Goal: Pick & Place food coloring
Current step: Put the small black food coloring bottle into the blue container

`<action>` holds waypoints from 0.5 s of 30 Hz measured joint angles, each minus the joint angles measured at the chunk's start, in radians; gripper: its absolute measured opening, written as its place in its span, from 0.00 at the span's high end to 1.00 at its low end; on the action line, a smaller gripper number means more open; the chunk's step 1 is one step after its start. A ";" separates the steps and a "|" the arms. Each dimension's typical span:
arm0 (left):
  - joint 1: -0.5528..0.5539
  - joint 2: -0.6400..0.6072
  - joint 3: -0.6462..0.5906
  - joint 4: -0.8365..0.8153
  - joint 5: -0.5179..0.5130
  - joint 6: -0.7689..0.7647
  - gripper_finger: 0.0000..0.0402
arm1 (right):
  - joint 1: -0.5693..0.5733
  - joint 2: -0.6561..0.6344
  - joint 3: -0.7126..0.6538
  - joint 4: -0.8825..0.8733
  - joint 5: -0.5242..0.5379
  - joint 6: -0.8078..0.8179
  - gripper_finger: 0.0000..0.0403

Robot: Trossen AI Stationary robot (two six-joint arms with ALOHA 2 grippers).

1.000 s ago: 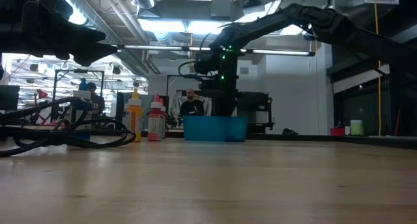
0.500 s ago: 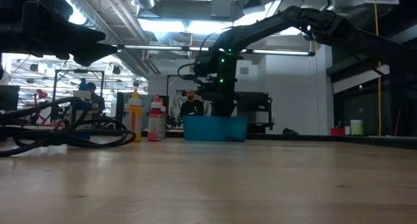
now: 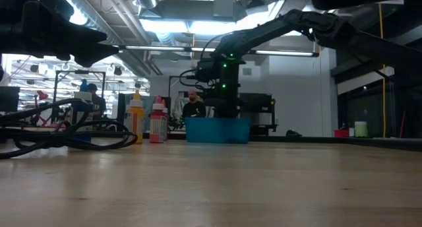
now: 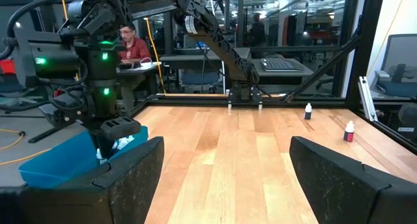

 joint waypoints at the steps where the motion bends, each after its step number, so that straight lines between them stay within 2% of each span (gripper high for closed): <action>1: 0.000 0.000 0.000 0.000 0.000 0.000 0.18 | 0.000 0.000 0.000 -0.008 0.000 0.004 0.76; 9: 0.000 0.000 0.000 0.000 0.000 0.000 0.18 | 0.000 -0.007 0.000 -0.029 -0.001 0.015 0.57; 15: 0.000 0.000 0.000 0.000 0.000 0.000 0.18 | 0.002 -0.039 0.001 -0.016 0.008 -0.002 0.51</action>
